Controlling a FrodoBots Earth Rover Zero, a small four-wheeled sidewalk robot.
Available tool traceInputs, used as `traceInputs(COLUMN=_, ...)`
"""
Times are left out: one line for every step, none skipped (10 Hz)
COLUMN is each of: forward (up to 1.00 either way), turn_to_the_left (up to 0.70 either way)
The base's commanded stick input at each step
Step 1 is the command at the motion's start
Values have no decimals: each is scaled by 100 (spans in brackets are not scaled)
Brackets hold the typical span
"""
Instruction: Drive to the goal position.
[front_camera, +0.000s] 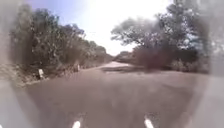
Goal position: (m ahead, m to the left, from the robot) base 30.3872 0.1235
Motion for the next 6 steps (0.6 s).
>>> traceInputs(forward=85, turn_to_the_left=0)
traceInputs(forward=85, turn_to_the_left=0)
traceInputs(forward=85, turn_to_the_left=0)
traceInputs(forward=85, turn_to_the_left=0)
traceInputs(forward=85, turn_to_the_left=0)
traceInputs(forward=85, turn_to_the_left=0)
